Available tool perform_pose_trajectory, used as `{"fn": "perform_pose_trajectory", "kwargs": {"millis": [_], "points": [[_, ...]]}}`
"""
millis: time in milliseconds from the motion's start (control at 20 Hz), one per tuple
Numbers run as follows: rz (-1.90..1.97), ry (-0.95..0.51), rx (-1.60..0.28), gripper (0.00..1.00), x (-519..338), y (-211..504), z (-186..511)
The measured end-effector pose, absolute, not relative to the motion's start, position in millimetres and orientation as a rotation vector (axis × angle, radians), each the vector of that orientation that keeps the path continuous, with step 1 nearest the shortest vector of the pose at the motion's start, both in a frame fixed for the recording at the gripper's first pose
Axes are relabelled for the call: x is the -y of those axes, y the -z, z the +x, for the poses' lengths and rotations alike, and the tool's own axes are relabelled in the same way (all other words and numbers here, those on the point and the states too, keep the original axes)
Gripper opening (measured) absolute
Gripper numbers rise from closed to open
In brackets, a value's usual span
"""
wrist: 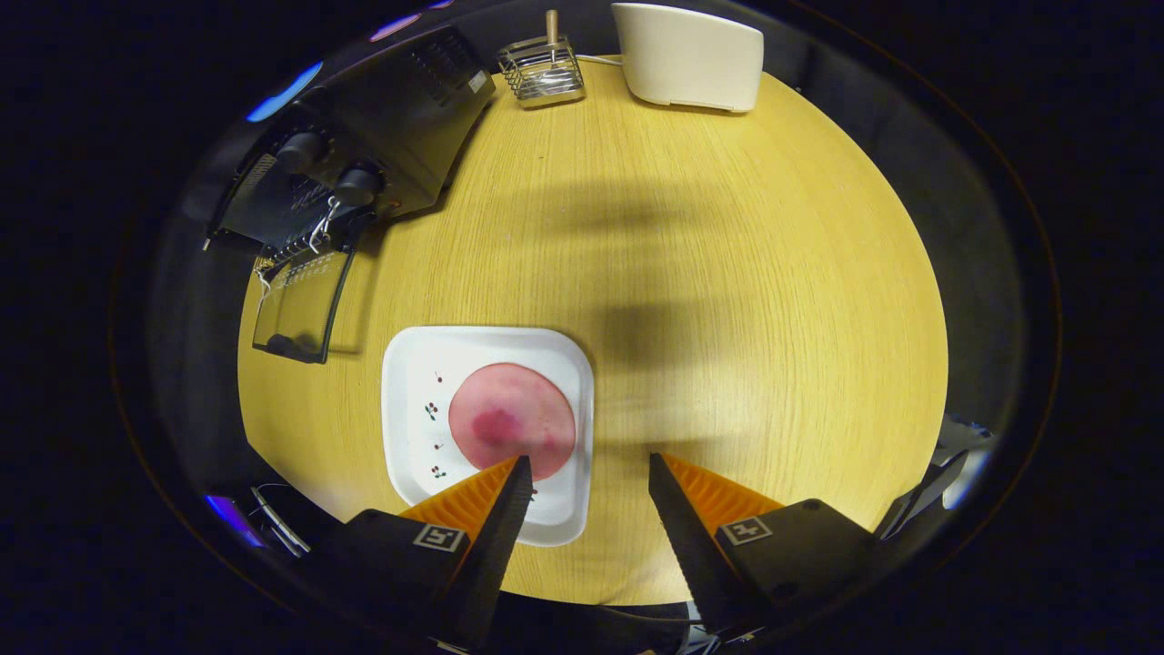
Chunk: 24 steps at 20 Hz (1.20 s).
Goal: Open the toaster oven, put the food inside, and close the toaster oven door.
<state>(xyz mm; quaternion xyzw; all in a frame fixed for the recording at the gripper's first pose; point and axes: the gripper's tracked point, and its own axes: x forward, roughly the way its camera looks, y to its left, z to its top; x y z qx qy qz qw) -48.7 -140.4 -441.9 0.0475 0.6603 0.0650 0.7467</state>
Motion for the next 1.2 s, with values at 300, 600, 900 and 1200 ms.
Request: {"fn": "perform_pose_trajectory", "kwargs": {"millis": [300, 600, 900, 1200], "points": [[0.157, -0.155, -1.443, 0.14, 136, 455, -44], [0.381, -0.242, -1.418, 0.05, 131, 446, -48], [0.691, -0.226, -1.385, 0.05, 118, 420, -56], [0.857, -0.2, -1.303, 0.05, 96, 394, -63]]}}
